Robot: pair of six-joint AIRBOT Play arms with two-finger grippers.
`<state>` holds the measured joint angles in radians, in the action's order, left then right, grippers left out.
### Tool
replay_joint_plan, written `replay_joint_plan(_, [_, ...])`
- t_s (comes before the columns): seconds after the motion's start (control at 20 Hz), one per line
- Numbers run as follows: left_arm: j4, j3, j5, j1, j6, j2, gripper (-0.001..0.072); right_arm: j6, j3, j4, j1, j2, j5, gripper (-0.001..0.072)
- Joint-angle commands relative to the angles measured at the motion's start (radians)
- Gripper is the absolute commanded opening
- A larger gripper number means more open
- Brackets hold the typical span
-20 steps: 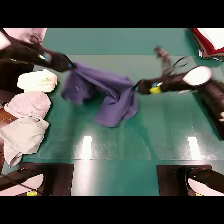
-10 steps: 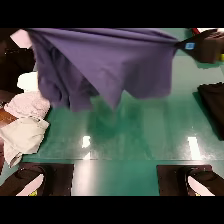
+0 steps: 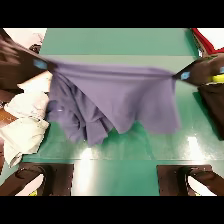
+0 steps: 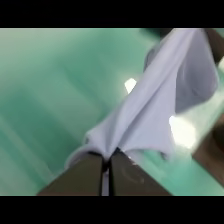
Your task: Fold the shirts.
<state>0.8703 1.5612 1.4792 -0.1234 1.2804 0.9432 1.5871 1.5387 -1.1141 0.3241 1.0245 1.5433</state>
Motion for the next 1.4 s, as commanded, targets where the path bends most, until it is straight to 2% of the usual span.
replay_joint_plan(0.0, [0.013, -0.292, -0.07, 0.0, -0.041, 0.117, 0.0025, -0.033, -0.181, 0.012, 0.0, 0.101, -0.05, 0.0015])
replay_joint_plan(0.1, [0.013, -0.373, -0.17, 0.001, -0.081, 0.227, 0.0025, -0.065, -0.251, 0.012, 0.0, 0.184, -0.179, 0.0016])
replay_joint_plan(0.2, [0.013, -0.371, -0.269, 0.001, -0.076, 0.346, 0.0027, -0.078, -0.275, 0.013, -0.01, 0.262, -0.311, 0.0017])
replay_joint_plan(0.25, [0.013, -0.357, -0.319, 0.001, -0.076, 0.389, 0.0053, -0.078, -0.263, 0.015, -0.024, 0.3, -0.355, 0.0017])
replay_joint_plan(0.35, [0.016, -0.318, -0.383, 0.002, -0.065, 0.433, 0.06, -0.077, -0.21, 0.015, -0.056, 0.361, -0.389, 0.0017])
replay_joint_plan(0.4, [0.016, -0.29, -0.394, 0.008, -0.065, 0.438, 0.062, -0.077, -0.172, 0.015, -0.075, 0.385, -0.385, 0.0019])
replay_joint_plan(0.45, [0.021, -0.26, -0.393, 0.017, -0.065, 0.437, 0.0624, -0.078, -0.13, 0.016, -0.096, 0.404, -0.373, 0.0075])
replay_joint_plan(0.5, [0.021, -0.225, -0.375, 0.031, -0.065, 0.436, 0.0624, -0.078, -0.091, 0.016, -0.119, 0.418, -0.36, 0.0339])
replay_joint_plan(0.55, [0.021, -0.197, -0.339, 0.049, -0.065, 0.434, 0.0624, -0.078, -0.051, 0.021, -0.143, 0.428, -0.338, 0.0512])
replay_joint_plan(0.7, [0.02, -0.199, -0.205, 0.08, -0.057, 0.436, 0.0624, -0.078, 0.024, 0.02, -0.208, 0.42, -0.257, 0.051])
replay_joint_plan(0.8, [0.016, -0.282, -0.2, 0.069, -0.057, 0.436, 0.0624, -0.078, 0.021, 0.021, -0.243, 0.388, -0.247, 0.051])
replay_joint_plan(1.1, [-0.04, -0.565, -0.483, -0.003, -0.058, 0.44, 0.0624, -0.09, -0.116, 0.019, -0.274, 0.281, -0.268, 0.0509])
replay_joint_plan(1.35, [-0.106, -0.575, -0.564, -0.01, -0.058, 0.508, 0.0624, -0.089, -0.245, 0.02, -0.274, 0.226, -0.298, 0.0509])
